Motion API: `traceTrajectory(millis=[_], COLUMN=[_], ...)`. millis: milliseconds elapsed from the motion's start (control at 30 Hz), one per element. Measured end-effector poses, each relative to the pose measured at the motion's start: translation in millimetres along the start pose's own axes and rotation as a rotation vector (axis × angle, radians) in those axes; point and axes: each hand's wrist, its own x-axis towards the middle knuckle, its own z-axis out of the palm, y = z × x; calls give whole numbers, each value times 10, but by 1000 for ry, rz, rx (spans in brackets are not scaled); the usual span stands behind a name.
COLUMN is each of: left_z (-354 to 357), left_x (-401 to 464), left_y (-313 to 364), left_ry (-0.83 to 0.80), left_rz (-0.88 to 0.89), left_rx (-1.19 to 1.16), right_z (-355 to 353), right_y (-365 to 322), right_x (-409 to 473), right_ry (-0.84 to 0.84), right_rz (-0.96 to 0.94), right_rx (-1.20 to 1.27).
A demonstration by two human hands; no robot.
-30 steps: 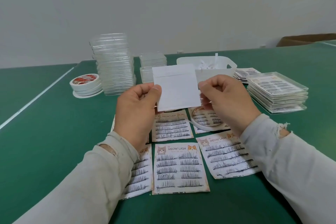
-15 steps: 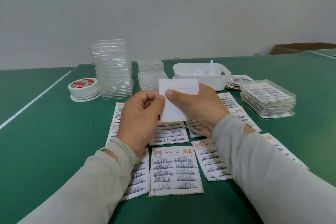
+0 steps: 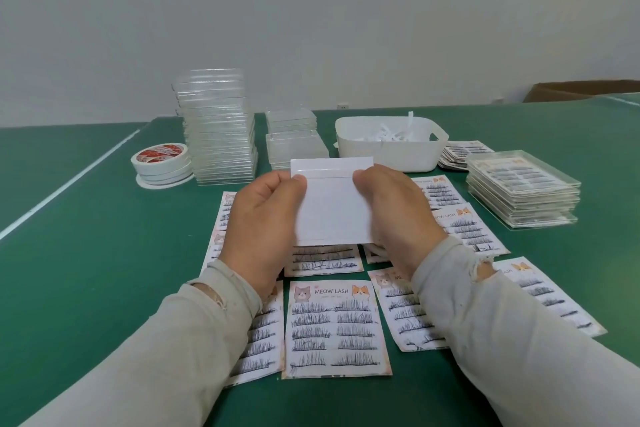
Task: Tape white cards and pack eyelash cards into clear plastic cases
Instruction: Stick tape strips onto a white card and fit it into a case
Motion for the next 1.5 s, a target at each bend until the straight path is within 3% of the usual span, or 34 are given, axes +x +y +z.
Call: traceTrajectory(millis=[100, 200, 500, 633, 967, 1133, 1367, 1500], left_z=[10, 29, 11, 9, -9, -31, -48, -70], left_x=[3, -12, -45, -60, -58, -25, -6, -9], left_y=[4, -11, 17, 28, 107, 102, 158, 143], left_ry=[10, -21, -56, -58, 51, 103, 85, 86], left_rz=[7, 57, 96, 89, 238, 228, 153, 248], left_rx=[-6, 11, 72, 71, 178, 146, -23, 121], right_z=[18, 35, 17, -4, -7, -10, -23, -47], right_y=[14, 21, 36, 16, -36, -45, -63, -69], right_x=[20, 8, 14, -8, -34, -41, -27, -15], right_ry=[36, -106, -84, -178, -81, -64, -74, -89], right_rz=[40, 57, 57, 98, -18, -107, -17, 0], right_rx=[57, 200, 256, 403, 201, 31, 202, 220])
